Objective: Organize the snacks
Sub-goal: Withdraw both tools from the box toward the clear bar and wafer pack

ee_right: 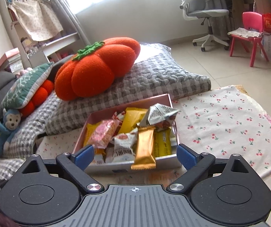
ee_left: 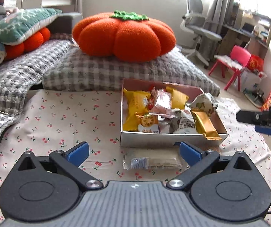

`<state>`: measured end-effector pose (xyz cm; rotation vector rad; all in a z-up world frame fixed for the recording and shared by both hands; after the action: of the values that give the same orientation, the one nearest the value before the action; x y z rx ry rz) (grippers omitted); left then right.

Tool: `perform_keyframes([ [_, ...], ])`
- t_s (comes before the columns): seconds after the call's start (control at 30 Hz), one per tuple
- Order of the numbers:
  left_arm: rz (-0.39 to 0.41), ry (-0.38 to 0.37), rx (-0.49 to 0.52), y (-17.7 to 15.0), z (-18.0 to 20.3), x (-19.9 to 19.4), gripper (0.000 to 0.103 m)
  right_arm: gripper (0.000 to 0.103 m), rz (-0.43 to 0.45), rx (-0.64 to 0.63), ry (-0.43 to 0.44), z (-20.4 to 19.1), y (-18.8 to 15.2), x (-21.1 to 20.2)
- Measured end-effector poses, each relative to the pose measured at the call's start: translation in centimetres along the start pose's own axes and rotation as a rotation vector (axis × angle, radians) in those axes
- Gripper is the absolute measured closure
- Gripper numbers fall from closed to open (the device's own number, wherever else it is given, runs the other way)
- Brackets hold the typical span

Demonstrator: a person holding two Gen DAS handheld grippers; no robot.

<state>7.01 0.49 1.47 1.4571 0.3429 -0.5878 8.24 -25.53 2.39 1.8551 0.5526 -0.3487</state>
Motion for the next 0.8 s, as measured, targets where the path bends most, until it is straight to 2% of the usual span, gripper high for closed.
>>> perform_keyframes([
  [0.17,0.016,0.007,0.084,-0.9,0.4,-0.1,0.001,0.007,-0.018,-0.105,-0.024,-0.4,-1.4,-0.8],
  [0.37,-0.030,-0.015,0.072,-1.9,-0.1,0.4,0.001,0.007,-0.054,-0.166,-0.046,0.2,-3.1,-0.8],
  [0.6,-0.092,-0.014,0.073,-3.2,-0.3,1.5,0.001,0.007,-0.088,-0.293,-0.084,1.0,-4.7,0.1],
  [0.8,-0.090,-0.009,0.033,-3.6,-0.6,2.1,0.001,0.007,-0.115,-0.356,-0.130,2.2,-5.9,1.3],
])
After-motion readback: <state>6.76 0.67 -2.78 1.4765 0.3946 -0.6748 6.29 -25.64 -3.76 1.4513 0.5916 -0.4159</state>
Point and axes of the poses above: each gripper's, at about its wrist camera, not at the fingertips, and x roughly the way its jaws point, z to its right, y to its top, the point moved 1 cm from there along x, roughly the way its jaws point, and after that the axes turned 7 degrees about z, right-handed, at the moved point
